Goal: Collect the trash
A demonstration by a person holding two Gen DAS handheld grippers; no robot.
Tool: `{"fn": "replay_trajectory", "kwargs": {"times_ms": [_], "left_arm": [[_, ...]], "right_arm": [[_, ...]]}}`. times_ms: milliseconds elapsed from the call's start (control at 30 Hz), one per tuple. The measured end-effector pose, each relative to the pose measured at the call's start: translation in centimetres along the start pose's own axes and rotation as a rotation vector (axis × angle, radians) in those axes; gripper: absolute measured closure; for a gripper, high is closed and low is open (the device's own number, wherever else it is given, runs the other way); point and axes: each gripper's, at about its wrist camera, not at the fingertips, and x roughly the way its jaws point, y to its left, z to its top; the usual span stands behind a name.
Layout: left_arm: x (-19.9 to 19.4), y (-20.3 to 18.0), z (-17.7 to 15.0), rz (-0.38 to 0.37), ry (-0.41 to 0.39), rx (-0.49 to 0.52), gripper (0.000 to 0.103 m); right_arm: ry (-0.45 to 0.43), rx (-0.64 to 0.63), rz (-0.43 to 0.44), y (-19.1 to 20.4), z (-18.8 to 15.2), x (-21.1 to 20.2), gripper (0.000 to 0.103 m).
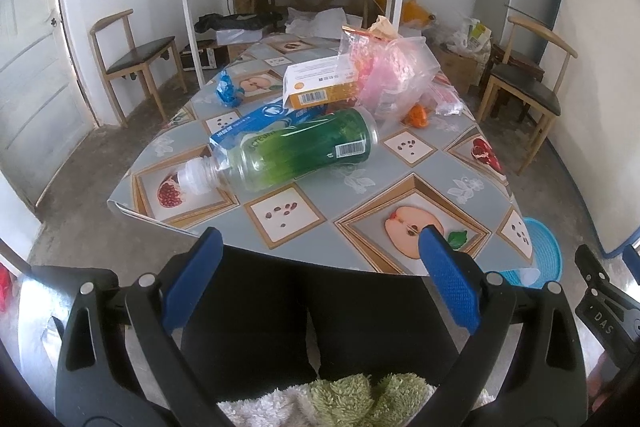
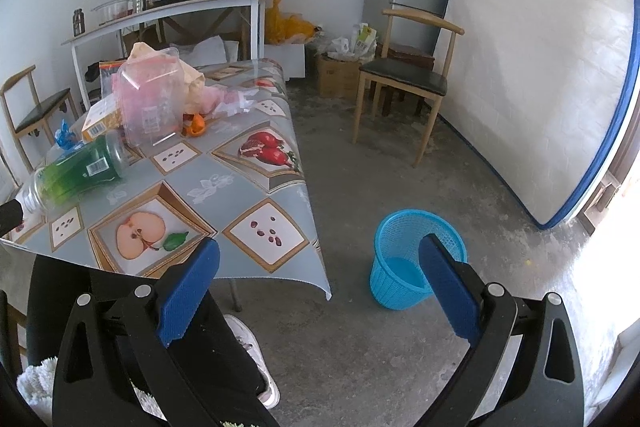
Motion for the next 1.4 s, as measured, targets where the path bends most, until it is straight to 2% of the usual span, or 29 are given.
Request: {"fn": "replay_trajectory", "kwargs": {"times_ms": [633,1400], "left_arm": [[0.7,-0.7,-0.3,-0.003,0.03,0.045,0.009],[1.3,-0.9,-0.6,-0.001,0.046,0.049,0.009]], "right_arm": [[0.02,0.008,-0.005,-0.2,0.0,0.5,0.006],[0.028,0.009,-0.006,0.1,-0.3,1.1,0.006]]}}
